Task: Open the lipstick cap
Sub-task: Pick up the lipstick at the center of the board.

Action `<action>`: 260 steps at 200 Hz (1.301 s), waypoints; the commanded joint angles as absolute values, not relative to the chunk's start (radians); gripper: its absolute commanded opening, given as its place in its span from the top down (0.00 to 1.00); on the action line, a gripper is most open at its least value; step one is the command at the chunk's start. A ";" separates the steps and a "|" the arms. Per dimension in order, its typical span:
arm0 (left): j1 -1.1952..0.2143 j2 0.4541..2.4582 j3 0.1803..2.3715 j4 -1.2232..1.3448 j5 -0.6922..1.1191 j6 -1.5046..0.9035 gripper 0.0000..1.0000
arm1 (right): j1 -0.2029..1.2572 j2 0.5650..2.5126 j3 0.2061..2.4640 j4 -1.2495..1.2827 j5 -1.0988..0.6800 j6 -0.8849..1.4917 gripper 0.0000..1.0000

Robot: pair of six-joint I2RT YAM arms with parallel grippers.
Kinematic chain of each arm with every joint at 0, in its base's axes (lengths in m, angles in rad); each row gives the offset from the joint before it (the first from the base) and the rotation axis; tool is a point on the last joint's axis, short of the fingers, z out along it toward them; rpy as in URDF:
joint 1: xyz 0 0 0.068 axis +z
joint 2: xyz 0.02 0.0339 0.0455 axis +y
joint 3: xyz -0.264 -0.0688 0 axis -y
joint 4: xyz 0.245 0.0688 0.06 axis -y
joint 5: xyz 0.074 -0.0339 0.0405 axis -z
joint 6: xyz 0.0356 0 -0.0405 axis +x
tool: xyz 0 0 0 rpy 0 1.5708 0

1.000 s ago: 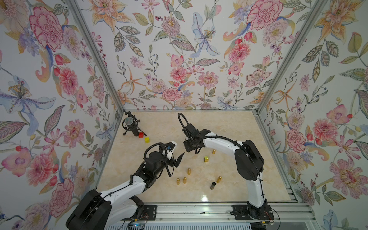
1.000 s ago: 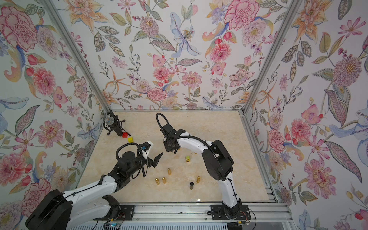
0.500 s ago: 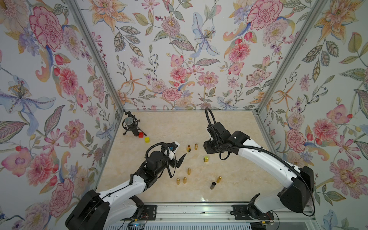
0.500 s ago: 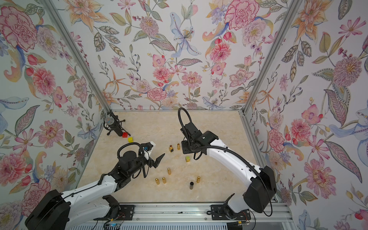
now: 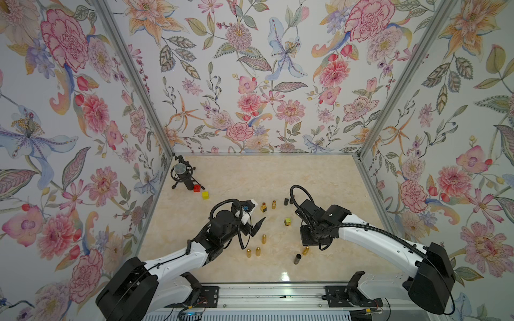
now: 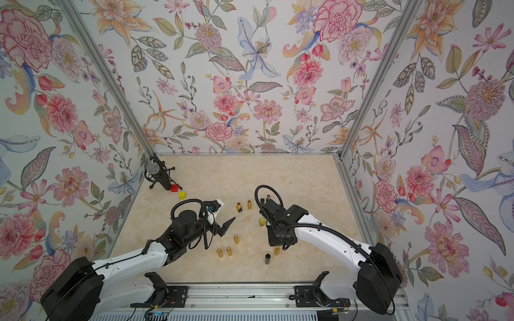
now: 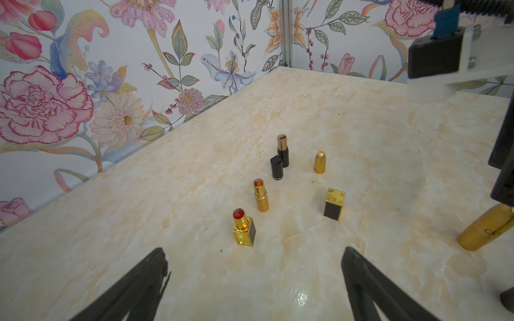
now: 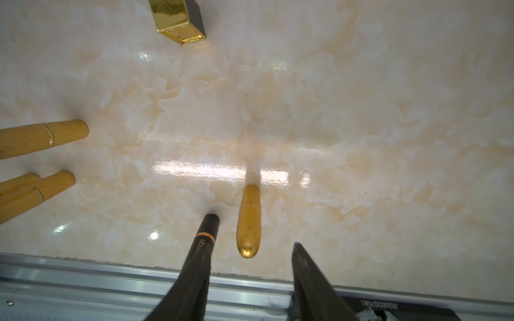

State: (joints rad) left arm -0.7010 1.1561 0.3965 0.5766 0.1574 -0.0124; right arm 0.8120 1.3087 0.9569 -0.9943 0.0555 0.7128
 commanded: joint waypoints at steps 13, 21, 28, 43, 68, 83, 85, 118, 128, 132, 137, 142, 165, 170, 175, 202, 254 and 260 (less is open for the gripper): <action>-0.714 1.165 0.436 0.581 0.178 0.000 0.01 | 0.817 1.336 0.900 -0.943 0.017 0.763 0.52; -0.714 1.162 0.433 0.582 0.177 0.000 0.01 | 0.822 1.352 0.896 -0.938 0.020 0.755 0.52; -0.715 1.160 0.431 0.582 0.174 0.002 0.01 | 0.821 1.365 0.895 -0.938 0.029 0.750 0.52; -0.715 1.159 0.429 0.580 0.170 0.002 0.01 | 0.820 1.374 0.892 -0.928 0.039 0.744 0.54; -0.714 1.159 0.429 0.576 0.167 0.006 0.01 | 0.821 1.384 0.868 -0.908 0.035 0.742 0.57; -0.713 1.162 0.431 0.576 0.167 0.009 0.01 | 0.822 1.400 0.857 -0.898 0.022 0.738 0.59; -0.714 1.161 0.432 0.575 0.166 0.011 0.01 | 0.823 1.402 0.857 -0.896 0.022 0.738 0.59; -0.715 1.161 0.435 0.570 0.165 0.015 0.01 | 0.826 1.420 0.844 -0.884 0.023 0.732 0.64; -0.715 1.161 0.434 0.571 0.163 0.015 0.01 | 0.824 1.426 0.843 -0.882 0.025 0.729 0.65; -0.714 1.161 0.434 0.571 0.164 0.015 0.01 | 0.825 1.428 0.843 -0.880 0.025 0.727 0.67; -0.715 1.162 0.434 0.571 0.164 0.015 0.01 | 0.825 1.435 0.844 -0.878 0.025 0.724 0.69; -0.714 1.162 0.435 0.571 0.163 0.015 0.01 | 0.826 1.438 0.845 -0.876 0.025 0.723 0.71; -0.715 1.162 0.436 0.570 0.161 0.018 0.01 | 0.826 1.446 0.849 -0.869 0.027 0.718 0.76; -0.715 1.161 0.436 0.570 0.161 0.018 0.01 | 0.826 1.445 0.848 -0.869 0.030 0.717 0.79; -0.715 1.162 0.436 0.570 0.160 0.018 0.01 | 0.827 1.444 0.851 -0.869 0.028 0.716 0.81; -0.715 1.166 0.438 0.571 0.163 0.019 0.01 | 0.823 1.434 0.857 -0.870 0.026 0.713 0.82; -0.715 1.200 0.479 0.580 0.186 0.032 0.01 | 0.744 1.374 1.004 -0.917 0.000 0.635 0.82; -0.715 1.208 0.487 0.581 0.199 0.037 0.01 | 0.733 1.376 1.032 -0.924 -0.006 0.620 0.82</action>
State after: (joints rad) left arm -0.7017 1.1809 0.4347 0.5762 0.1616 0.0189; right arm 0.7708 1.4097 0.9245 -0.8875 0.0078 0.6765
